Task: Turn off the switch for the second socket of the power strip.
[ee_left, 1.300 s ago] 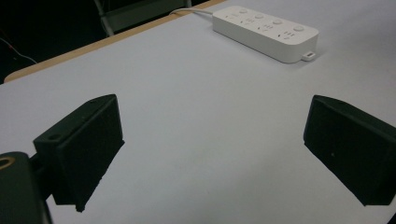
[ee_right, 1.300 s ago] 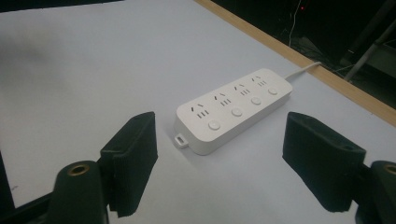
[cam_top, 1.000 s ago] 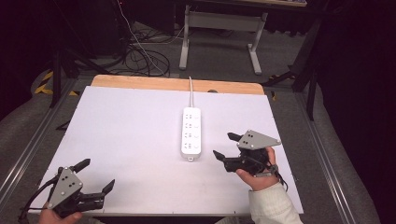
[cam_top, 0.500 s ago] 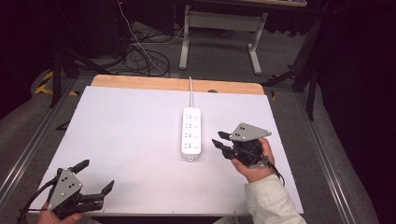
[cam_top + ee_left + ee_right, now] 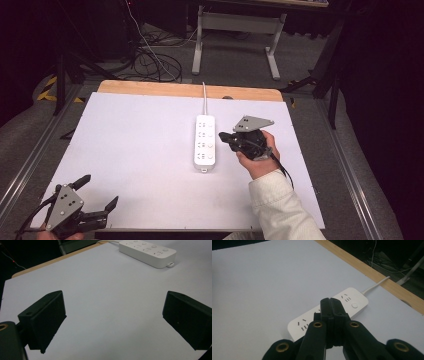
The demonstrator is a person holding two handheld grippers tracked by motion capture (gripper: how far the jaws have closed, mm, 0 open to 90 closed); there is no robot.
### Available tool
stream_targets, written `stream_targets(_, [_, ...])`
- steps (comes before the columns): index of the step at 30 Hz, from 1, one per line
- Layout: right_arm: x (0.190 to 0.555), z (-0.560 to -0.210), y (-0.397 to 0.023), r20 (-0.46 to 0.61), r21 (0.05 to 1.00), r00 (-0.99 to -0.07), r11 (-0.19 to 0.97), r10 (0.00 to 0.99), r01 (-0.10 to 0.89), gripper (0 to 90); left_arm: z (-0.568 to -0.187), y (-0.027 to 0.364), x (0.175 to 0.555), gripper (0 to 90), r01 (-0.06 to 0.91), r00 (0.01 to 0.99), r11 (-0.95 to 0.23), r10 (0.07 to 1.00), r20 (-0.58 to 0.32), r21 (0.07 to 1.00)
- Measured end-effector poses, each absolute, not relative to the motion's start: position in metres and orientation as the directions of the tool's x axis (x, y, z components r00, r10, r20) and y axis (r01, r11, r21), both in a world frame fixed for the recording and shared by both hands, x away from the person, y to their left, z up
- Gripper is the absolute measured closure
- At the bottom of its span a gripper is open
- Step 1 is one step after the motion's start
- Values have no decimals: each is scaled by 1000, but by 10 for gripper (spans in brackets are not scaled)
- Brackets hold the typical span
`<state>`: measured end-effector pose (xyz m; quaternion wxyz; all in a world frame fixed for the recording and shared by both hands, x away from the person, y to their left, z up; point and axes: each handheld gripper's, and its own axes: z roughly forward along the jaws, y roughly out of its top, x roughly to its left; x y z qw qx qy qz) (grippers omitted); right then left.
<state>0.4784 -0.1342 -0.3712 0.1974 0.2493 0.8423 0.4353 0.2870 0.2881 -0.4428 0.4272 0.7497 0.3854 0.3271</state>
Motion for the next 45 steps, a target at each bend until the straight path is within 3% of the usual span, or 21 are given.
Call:
stream_targets(19, [532,-403,-112,-95,818,-766,488,636,304,900,-444,290,283,54,307,476,-329,866,155,893])
stream_targets(45, [561,-436,-103,-18,803,-727,442,687,399,900,-445,291,284,54,311,477,-331,865,155,891])
